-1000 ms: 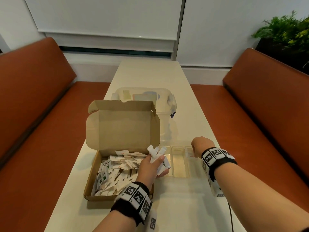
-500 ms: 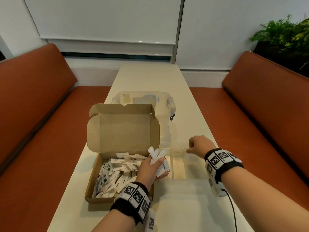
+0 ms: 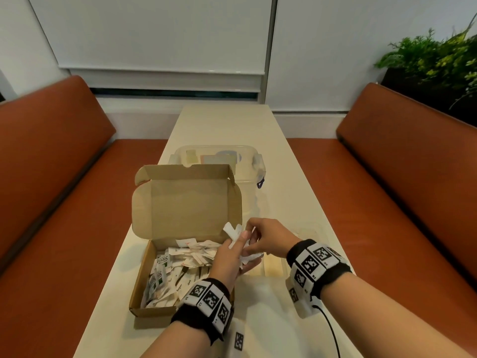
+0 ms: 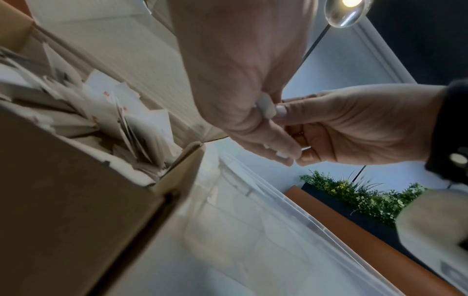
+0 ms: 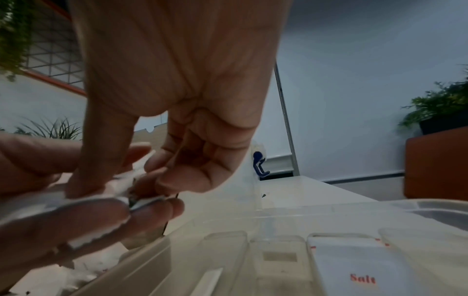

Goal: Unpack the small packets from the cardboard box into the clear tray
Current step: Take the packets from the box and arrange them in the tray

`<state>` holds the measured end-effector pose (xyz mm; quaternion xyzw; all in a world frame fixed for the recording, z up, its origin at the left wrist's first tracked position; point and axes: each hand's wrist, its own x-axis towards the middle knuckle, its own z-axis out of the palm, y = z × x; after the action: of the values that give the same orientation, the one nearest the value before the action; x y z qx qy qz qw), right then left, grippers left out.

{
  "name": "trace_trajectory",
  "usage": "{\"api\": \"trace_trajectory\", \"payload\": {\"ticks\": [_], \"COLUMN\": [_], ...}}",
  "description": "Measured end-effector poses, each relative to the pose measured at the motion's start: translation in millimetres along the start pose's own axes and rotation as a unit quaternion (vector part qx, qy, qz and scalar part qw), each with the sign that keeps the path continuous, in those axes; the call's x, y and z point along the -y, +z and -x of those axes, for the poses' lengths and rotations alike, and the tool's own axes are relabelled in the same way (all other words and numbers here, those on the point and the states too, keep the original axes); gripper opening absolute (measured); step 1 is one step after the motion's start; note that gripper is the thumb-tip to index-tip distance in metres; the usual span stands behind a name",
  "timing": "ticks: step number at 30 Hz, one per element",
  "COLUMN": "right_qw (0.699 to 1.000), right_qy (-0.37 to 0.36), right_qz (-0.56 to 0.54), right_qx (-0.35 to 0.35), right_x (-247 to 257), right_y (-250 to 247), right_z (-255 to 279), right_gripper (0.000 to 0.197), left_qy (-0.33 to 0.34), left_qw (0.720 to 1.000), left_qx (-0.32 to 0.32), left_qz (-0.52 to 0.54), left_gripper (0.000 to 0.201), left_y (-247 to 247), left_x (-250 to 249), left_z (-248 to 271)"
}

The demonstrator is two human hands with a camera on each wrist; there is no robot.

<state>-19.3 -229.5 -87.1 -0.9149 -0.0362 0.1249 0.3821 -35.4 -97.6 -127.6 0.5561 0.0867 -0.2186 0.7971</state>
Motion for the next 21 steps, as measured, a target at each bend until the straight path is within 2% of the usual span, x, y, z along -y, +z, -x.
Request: {"api": "trace_trajectory", "payload": {"ticks": [5, 8, 16, 21], "right_qw": [0.999, 0.999, 0.995, 0.995], "right_qy": [0.03, 0.046, 0.059, 0.061], "right_qz": [-0.02, -0.019, -0.074, -0.068], "right_qx": [0.019, 0.024, 0.043, 0.048], "right_x": [-2, -6, -13, -16], "right_y": [-1, -3, -23, -29], "right_z": [0, 0, 7, 11], "right_gripper": [0.028, 0.022, 0.003, 0.002], "left_qy": [-0.03, -0.021, -0.023, -0.008], "left_qw": [0.999, 0.999, 0.999, 0.999], "left_qx": [0.002, -0.003, -0.021, -0.024], "left_qz": [-0.014, -0.028, 0.024, 0.022], "left_gripper": [0.046, 0.041, 0.033, 0.029], "left_y": [0, 0, 3, 5], "left_x": [-3, -1, 1, 5], "left_z": [5, 6, 6, 4]}}
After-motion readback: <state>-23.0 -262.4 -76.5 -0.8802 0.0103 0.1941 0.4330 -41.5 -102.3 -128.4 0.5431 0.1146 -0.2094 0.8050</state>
